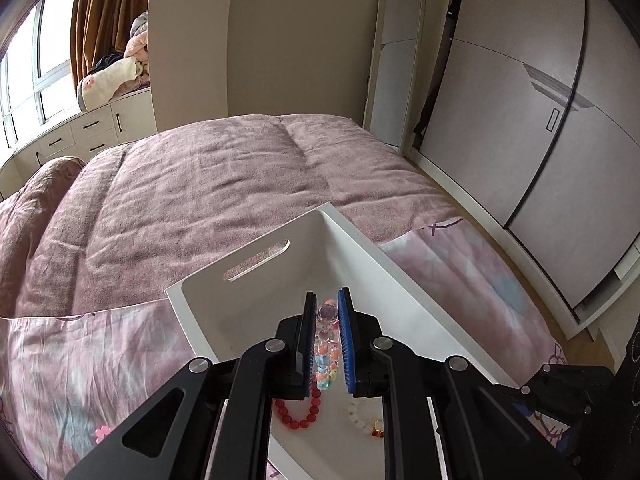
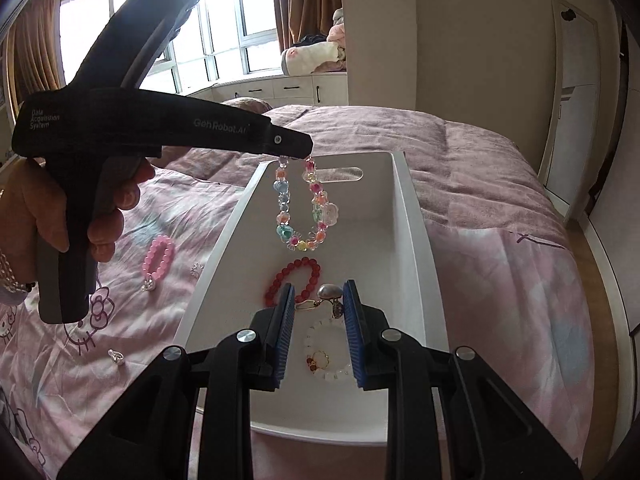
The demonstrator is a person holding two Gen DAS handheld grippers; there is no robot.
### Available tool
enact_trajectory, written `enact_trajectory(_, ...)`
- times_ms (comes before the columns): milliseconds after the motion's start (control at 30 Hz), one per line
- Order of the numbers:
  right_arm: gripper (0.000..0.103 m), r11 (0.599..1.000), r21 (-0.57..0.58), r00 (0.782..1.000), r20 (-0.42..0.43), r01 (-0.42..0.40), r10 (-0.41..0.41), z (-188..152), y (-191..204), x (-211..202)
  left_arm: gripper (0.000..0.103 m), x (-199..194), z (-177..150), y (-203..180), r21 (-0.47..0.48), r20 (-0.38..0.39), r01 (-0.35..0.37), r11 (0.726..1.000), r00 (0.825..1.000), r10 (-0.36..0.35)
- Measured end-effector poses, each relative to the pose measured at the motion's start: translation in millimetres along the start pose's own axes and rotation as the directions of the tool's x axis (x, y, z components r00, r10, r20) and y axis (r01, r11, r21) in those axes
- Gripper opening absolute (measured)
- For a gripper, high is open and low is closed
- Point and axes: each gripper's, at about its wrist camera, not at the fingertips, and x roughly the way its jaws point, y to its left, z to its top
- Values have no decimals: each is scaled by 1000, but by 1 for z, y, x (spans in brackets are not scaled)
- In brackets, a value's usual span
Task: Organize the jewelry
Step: 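Carry the bracelet and the earring over the white tray, then open both grippers to release the bracelet and earring into the tray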
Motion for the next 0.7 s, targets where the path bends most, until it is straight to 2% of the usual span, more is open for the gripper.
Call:
enact_trajectory(233, 25, 1000, 18, 1000, -24, 4, -4, 1, -6, 21, 16, 39, -10, 9, 16, -37, -38, 999, 999, 38)
enact_trajectory(367, 25, 1000, -21, 999, -42, 23, -24, 1, -2, 28, 17, 53, -14, 14, -13, -42, -29, 1000, 999, 28)
enact_trajectory(500, 26, 999, -16, 998, -53, 31, -32, 2, -2, 31, 18, 59, -18, 11, -3, -57, -31, 1000, 998, 31)
enact_trajectory(600, 26, 999, -12, 998, -51, 45, -45, 4, -1, 30, 31, 57, -18, 14, -26, -69, -35, 999, 997, 33)
enact_trajectory(700, 42, 997, -40, 997, -44, 62, -64, 9, 5, 24, 42, 48, -15, 17, -28, -78, -34, 999, 996, 32)
